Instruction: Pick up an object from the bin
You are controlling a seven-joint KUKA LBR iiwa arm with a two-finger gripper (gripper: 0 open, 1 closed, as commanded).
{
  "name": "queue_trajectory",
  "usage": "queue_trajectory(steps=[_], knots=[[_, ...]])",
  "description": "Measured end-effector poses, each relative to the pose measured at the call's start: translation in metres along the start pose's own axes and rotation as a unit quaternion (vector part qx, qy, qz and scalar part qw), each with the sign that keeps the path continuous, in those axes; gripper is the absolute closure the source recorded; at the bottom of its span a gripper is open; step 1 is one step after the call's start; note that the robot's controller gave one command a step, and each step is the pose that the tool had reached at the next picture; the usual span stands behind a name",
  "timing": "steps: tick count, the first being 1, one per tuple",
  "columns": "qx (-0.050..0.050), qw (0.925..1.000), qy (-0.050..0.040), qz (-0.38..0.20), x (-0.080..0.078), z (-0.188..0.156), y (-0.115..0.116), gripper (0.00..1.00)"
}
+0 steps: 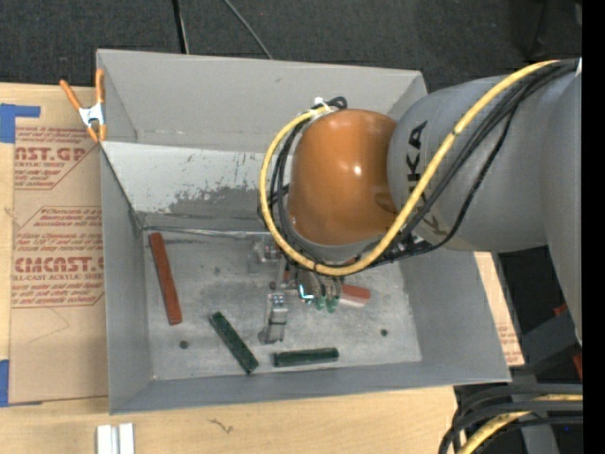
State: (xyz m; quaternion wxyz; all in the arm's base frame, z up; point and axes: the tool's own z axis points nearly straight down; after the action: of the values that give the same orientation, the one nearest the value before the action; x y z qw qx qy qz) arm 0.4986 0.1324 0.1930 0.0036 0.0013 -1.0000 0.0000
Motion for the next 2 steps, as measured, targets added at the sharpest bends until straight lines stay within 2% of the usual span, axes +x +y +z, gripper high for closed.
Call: queue_trajectory(steps=[1,2], knots=[[0.000,0.9979,-0.0016,0.065,0.017,0.127,0.020,0.00],[-0.001,0.9933,-0.0041,0.115,0.018,0.093,0.008,0.00]])
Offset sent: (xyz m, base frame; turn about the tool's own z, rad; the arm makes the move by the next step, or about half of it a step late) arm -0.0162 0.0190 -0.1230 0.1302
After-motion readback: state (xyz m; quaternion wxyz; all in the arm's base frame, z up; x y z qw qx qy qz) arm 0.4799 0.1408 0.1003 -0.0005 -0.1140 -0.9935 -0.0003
